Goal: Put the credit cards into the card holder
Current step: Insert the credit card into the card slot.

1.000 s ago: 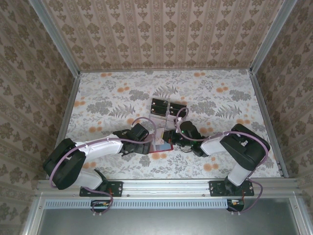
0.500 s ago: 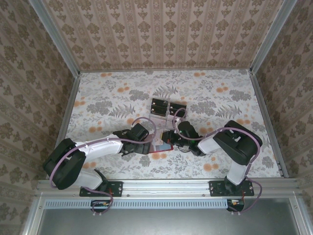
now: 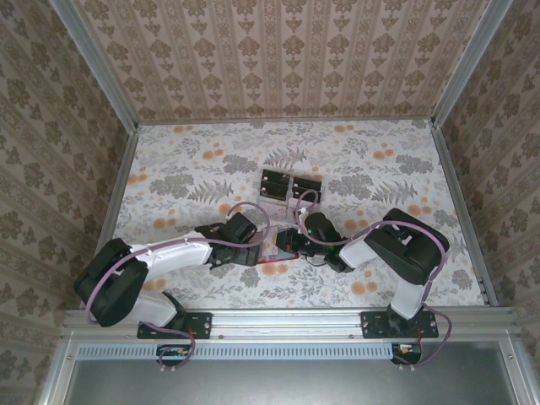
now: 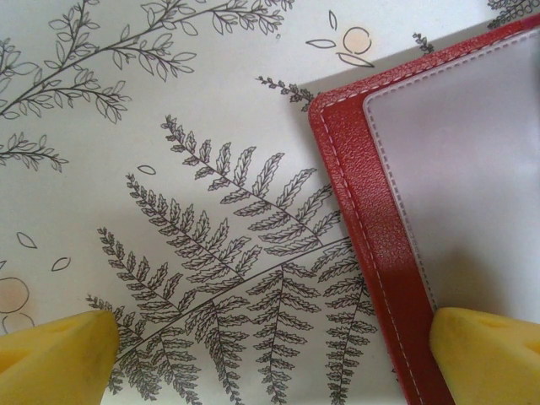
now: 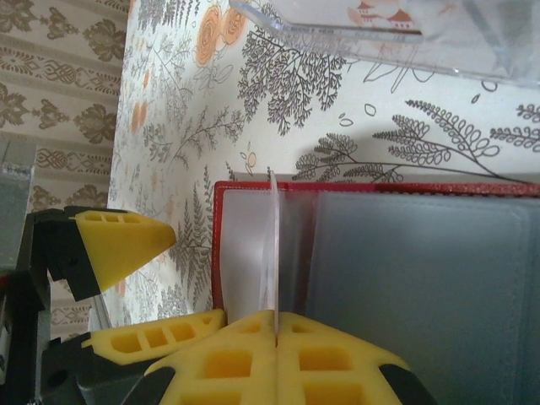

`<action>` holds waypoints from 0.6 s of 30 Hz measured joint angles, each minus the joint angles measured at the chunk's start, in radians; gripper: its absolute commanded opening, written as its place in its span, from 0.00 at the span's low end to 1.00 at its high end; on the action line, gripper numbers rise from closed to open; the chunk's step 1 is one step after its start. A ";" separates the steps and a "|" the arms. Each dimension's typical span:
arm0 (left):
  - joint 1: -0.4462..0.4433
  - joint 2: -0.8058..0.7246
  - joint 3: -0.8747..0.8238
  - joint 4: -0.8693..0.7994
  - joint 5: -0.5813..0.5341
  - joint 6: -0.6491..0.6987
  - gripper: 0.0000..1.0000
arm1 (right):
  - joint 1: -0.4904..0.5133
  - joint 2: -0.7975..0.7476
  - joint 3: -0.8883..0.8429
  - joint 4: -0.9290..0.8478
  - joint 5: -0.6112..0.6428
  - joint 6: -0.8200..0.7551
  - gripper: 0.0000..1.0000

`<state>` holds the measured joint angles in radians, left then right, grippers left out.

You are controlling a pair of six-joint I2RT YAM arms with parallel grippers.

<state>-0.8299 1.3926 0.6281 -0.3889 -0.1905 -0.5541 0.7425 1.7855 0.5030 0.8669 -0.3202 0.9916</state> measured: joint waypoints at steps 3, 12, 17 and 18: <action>0.000 0.000 0.000 0.000 0.000 0.000 1.00 | 0.002 0.000 -0.014 0.010 -0.002 0.005 0.00; 0.000 0.000 0.000 0.000 0.000 0.000 1.00 | 0.003 0.000 -0.042 0.029 -0.002 0.012 0.00; 0.000 0.000 0.000 0.000 0.000 0.000 1.00 | 0.003 0.000 -0.049 0.045 -0.002 0.031 0.00; 0.000 0.000 0.000 0.000 0.000 0.000 1.00 | 0.003 0.002 -0.050 0.048 -0.002 0.034 0.00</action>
<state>-0.8299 1.3926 0.6281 -0.3889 -0.1905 -0.5545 0.7452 1.7870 0.4530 0.9146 -0.3218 1.0256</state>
